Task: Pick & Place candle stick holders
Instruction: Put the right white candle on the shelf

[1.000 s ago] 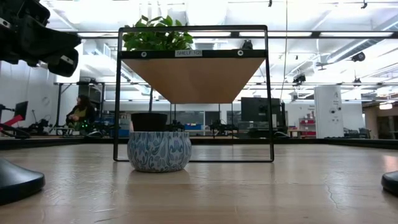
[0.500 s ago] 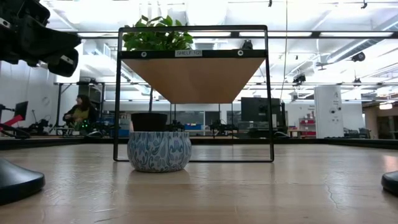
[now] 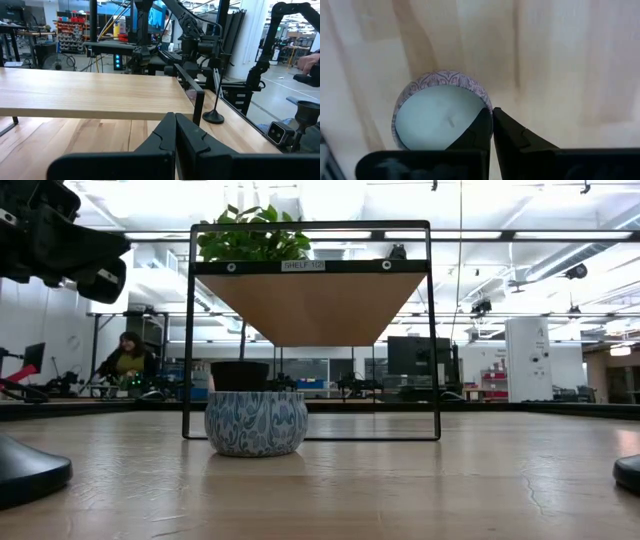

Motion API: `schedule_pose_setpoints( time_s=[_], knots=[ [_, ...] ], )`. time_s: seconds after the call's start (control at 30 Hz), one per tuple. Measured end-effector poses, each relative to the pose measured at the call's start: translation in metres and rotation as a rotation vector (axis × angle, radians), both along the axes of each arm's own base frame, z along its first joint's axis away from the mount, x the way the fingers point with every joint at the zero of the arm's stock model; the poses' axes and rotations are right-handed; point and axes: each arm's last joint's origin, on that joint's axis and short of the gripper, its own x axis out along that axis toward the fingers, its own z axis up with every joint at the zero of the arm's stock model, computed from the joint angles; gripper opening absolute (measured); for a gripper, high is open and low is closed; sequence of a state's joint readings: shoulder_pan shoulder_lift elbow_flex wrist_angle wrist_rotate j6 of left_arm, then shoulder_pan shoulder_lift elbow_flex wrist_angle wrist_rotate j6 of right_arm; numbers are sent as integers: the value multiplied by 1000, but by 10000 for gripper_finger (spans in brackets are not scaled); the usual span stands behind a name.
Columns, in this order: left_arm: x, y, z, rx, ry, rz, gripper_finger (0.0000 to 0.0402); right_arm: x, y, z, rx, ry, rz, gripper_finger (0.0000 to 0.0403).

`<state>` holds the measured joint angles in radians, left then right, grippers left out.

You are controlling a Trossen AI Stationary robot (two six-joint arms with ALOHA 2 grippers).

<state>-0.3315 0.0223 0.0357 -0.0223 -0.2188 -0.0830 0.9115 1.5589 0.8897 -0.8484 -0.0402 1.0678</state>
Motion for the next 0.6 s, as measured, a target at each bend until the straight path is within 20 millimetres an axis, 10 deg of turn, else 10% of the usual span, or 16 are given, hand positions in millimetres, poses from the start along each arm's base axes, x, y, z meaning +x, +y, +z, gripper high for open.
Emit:
schedule_pose_setpoints(
  time_s=[0.6],
  knots=[
    [0, 0, 0, 0, 0, 0, 0, 55, -38, 117, -324, -130, 93, 8]
  ],
)
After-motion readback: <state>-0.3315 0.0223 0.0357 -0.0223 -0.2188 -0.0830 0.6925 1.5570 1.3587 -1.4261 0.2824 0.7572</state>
